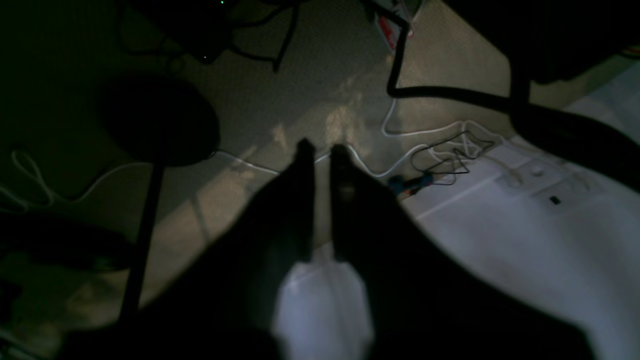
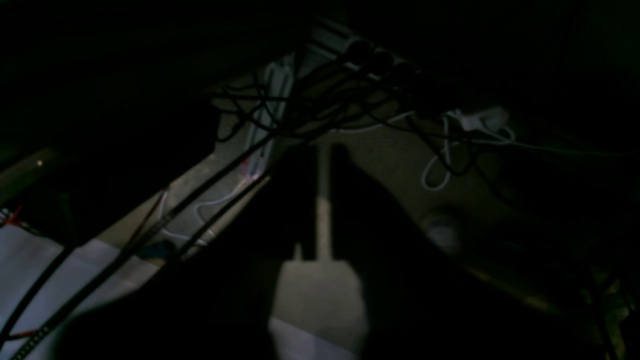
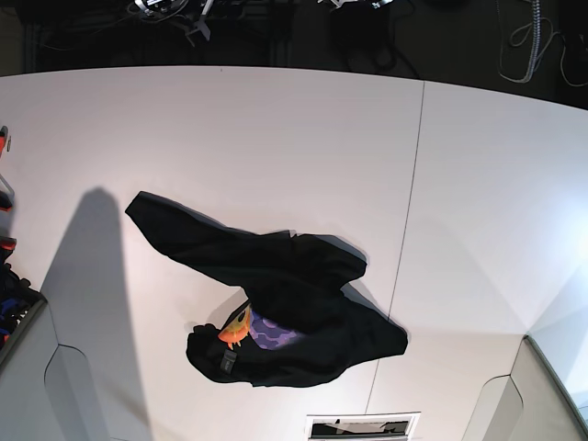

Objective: Layout the t-shirt on the table in an organized manner, then fold the t-shirt properly

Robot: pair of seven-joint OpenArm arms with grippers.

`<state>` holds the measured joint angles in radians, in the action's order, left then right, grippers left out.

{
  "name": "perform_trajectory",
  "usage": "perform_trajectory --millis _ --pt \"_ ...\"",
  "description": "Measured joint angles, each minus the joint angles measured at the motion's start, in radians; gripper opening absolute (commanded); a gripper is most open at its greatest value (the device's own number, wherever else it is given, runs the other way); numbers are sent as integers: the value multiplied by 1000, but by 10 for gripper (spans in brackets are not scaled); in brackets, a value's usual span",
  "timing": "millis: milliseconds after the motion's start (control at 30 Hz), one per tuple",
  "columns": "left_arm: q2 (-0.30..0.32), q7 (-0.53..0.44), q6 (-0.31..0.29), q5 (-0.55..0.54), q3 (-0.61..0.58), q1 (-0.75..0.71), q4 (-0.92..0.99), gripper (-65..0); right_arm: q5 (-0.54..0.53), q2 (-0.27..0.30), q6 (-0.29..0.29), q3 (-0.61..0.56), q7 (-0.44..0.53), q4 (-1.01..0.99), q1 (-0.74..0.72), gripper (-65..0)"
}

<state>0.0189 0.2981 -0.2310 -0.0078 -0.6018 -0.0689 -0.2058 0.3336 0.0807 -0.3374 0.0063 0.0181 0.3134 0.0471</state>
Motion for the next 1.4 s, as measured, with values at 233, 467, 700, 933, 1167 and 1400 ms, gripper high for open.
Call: perform_trajectory --millis 233,467,700,933,1167,1400 --pt "0 -11 -17 0 0 0 -1 -640 0 0 0 0 0 0 0 -650" --pt "0 -45 -17 0 0 0 -1 -640 0 0 0 0 0 0 0 -650" --pt "0 -45 -17 0 0 -4 -2 -640 0 3 -3 0 0 0 0 -650" --pt "1 -77 -81 11 0 -48 -2 -641 0 19 -3 0 2 16 32 -650" --pt "7 -165 -57 11 0 -100 -34 -641 -76 59 -161 0 -3 147 148 -650" --pt "81 -166 -9 14 87 -215 -278 -641 -242 122 -180 0 -3 428 338 -650"
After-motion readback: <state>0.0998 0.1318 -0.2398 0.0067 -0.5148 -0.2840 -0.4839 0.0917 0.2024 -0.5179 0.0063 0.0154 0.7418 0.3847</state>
